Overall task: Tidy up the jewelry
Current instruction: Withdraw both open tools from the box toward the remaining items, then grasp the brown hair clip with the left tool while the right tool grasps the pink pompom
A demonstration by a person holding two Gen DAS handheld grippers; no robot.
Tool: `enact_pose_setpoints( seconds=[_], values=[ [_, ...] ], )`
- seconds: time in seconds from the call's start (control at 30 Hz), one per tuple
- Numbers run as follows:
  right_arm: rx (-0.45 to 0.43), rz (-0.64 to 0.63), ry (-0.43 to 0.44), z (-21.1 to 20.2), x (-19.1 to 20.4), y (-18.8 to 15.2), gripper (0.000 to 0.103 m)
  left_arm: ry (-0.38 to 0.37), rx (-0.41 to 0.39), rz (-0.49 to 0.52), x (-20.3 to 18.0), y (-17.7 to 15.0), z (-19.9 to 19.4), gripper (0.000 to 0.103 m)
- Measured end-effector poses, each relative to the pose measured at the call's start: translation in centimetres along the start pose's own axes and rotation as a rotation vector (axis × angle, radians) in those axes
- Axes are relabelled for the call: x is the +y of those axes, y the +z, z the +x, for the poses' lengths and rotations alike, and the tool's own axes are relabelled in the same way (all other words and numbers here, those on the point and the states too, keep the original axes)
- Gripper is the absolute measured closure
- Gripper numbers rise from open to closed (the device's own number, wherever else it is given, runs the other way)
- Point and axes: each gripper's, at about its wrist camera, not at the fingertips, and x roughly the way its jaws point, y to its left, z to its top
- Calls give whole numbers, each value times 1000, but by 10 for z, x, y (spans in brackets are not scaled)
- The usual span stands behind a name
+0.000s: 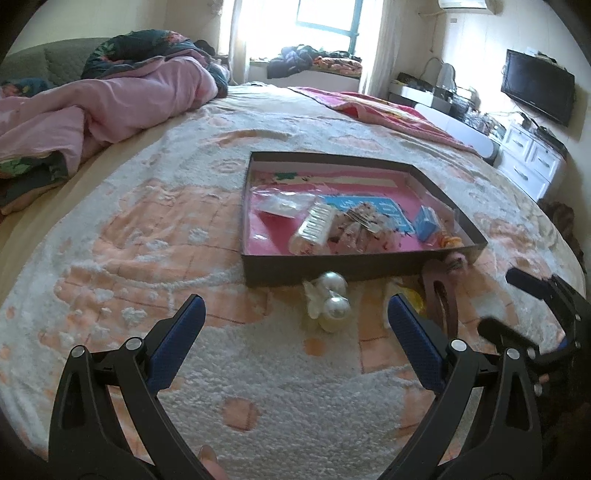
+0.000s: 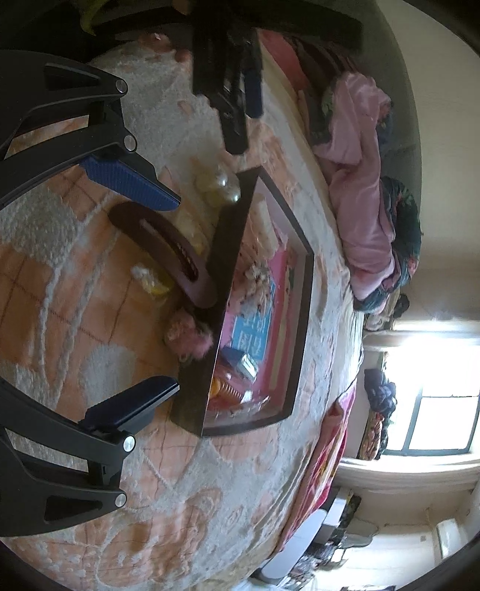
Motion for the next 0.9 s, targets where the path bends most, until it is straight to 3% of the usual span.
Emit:
enact_pose_setpoints(
  seconds=[0.13, 0.37, 0.57, 0.9],
  values=[
    [8, 25, -30, 5, -13, -1, 16, -36, 26, 33, -13, -6, 4, 12],
    [40, 60, -58, 19, -33, -4, 26, -103, 59, 89, -37, -17, 9, 13],
    [78, 103, -45, 34, -46, -4, 36, -155, 77, 127, -52, -25, 15, 24],
    [133, 155, 55, 57, -54, 6, 54, -254, 124, 153, -75, -33, 31, 40]
  ],
)
